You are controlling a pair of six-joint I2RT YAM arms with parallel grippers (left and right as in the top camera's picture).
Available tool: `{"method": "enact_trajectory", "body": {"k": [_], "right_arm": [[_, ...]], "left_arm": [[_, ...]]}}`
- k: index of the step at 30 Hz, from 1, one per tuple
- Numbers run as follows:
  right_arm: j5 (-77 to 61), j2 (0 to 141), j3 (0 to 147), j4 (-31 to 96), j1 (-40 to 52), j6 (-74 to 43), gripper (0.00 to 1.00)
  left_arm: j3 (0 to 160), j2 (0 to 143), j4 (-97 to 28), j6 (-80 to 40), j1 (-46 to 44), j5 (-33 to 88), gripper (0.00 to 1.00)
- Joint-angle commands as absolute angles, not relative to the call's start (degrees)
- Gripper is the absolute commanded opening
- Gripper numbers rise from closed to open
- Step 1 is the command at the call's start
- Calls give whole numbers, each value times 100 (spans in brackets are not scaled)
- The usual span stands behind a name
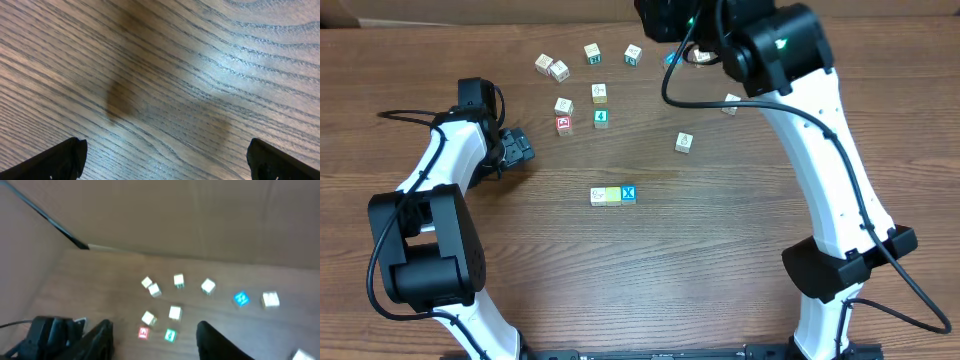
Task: Form a horizontal line
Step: 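Swing the right arm up to the upper-left block cluster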
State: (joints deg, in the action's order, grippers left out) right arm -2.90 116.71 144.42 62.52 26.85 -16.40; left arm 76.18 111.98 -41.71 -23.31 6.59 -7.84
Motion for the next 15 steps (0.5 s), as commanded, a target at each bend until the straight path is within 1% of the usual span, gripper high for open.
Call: {"method": "enact_trajectory", "body": {"k": [1,8,12,14,15], "right_arm": [[-532,11692,14556,6005,2679,-1146,56],[-580,12460,14556,5330,2877,-412,65],[-569,13076,14556,4923,3013,19,74],[-569,13345,14556,4733,3061,56,84],[-572,13566,14556,4550,3103,51,86]], "left_arm": [[7609,11218,-4167,-2180,642,-854,100],[7612,11218,-4167,-2182,642,-854,99],[7612,11218,-4167,-2182,639,-854,99],[7612,11218,-4169,-2182,642,-854,100],[7612,11218,-4167,-2182,642,-854,100]]}}
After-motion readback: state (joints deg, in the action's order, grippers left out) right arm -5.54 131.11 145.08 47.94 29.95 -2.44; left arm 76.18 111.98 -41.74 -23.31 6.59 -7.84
